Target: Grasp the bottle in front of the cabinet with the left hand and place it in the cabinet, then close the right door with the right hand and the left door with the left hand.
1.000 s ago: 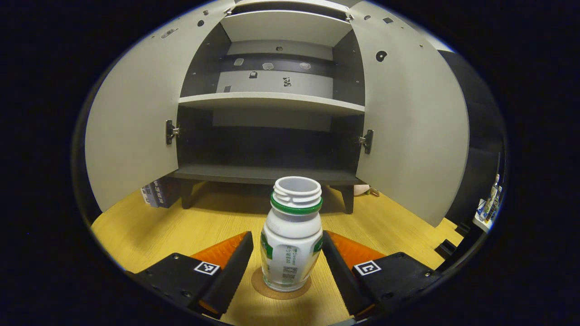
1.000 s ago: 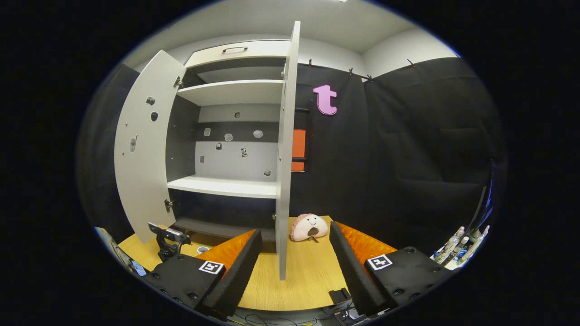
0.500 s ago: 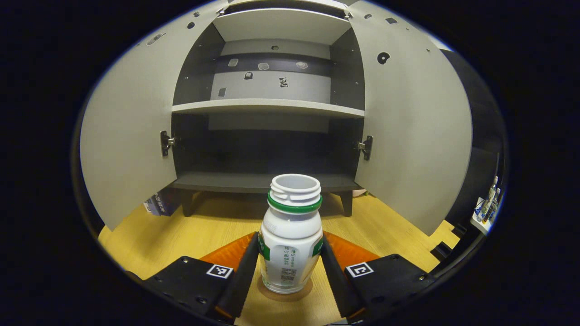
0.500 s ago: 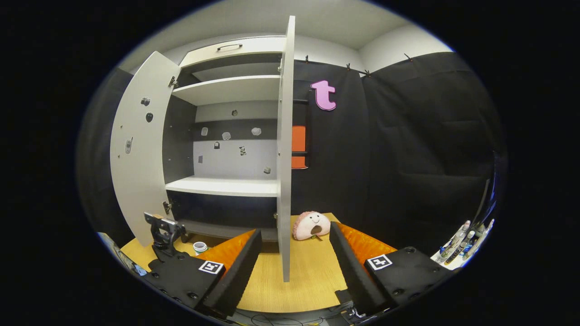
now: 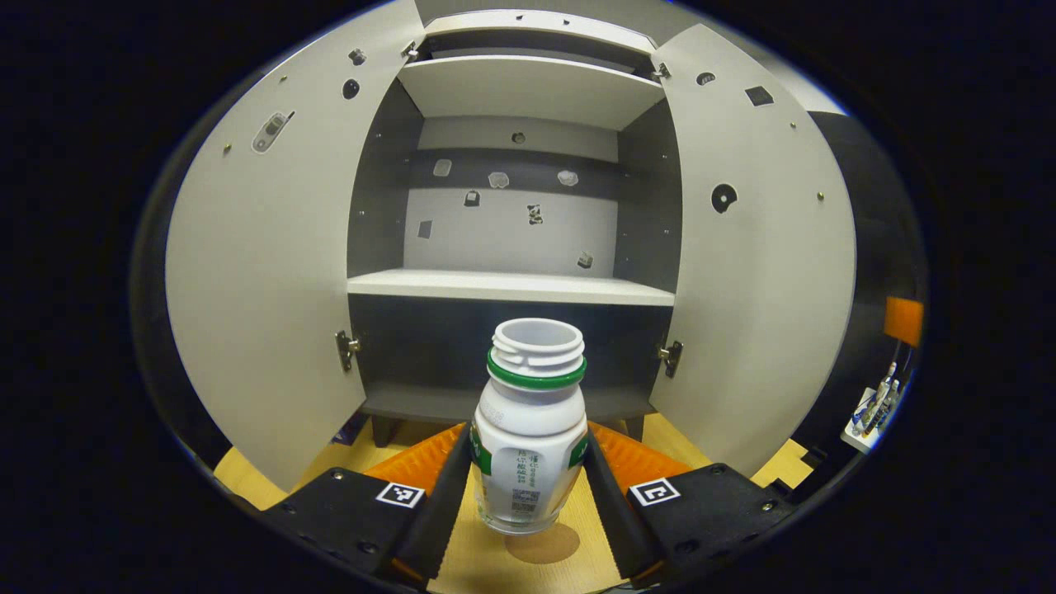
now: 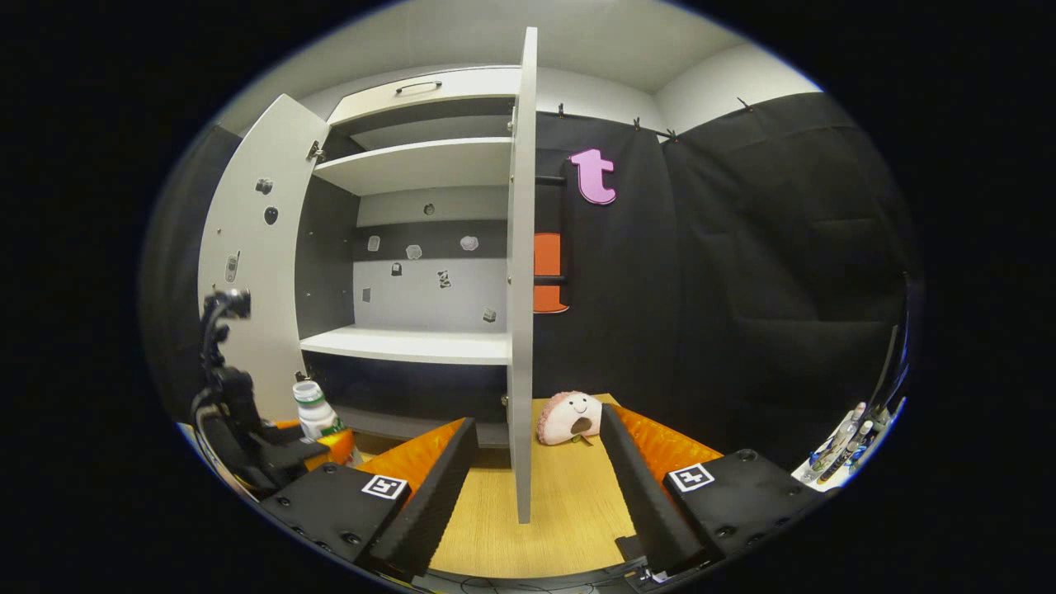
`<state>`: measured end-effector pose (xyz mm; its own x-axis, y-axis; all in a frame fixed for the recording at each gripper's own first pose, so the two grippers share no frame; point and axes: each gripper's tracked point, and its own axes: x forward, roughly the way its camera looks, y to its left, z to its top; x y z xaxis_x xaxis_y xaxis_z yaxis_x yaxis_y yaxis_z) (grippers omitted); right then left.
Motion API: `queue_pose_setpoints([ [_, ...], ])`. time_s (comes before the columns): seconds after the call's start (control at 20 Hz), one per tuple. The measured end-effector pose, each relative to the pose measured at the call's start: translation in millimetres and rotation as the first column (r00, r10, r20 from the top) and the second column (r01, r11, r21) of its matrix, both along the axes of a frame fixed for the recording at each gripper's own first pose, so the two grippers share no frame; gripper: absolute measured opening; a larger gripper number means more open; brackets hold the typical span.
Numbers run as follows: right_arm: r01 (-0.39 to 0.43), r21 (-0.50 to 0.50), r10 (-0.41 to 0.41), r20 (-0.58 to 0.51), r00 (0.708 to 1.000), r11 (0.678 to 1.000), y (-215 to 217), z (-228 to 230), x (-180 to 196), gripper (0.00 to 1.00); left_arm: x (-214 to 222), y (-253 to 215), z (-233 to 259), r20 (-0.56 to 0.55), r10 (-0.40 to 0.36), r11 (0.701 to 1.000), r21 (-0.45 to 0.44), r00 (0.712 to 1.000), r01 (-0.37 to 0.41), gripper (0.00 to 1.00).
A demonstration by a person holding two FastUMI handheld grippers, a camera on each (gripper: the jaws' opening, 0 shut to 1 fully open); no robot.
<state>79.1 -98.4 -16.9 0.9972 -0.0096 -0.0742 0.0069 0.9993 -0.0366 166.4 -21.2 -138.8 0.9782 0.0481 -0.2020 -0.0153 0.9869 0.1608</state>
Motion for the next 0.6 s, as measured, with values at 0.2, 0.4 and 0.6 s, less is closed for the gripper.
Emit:
queue_pose_setpoints([
  [0.2,-0.017,-0.006,0.017,0.002,1.000,1.000,8.0,-1.6,0.7,0.99,7.8,3.9,45.6,0.037,0.007,1.000,-0.024,0.999,-0.006,0.76],
  [0.4,-0.040,0.009,0.040,-0.019,0.999,0.999,23.1,-7.5,-0.1,0.99,29.8,2.5,81.6,0.056,-0.012,1.000,-0.021,0.998,0.013,0.76],
  [0.6,-0.027,-0.009,0.028,0.007,1.000,1.000,24.5,1.5,-3.4,0.99,56.8,6.8,120.7,0.090,-0.005,1.000,0.005,0.996,0.005,0.76],
])
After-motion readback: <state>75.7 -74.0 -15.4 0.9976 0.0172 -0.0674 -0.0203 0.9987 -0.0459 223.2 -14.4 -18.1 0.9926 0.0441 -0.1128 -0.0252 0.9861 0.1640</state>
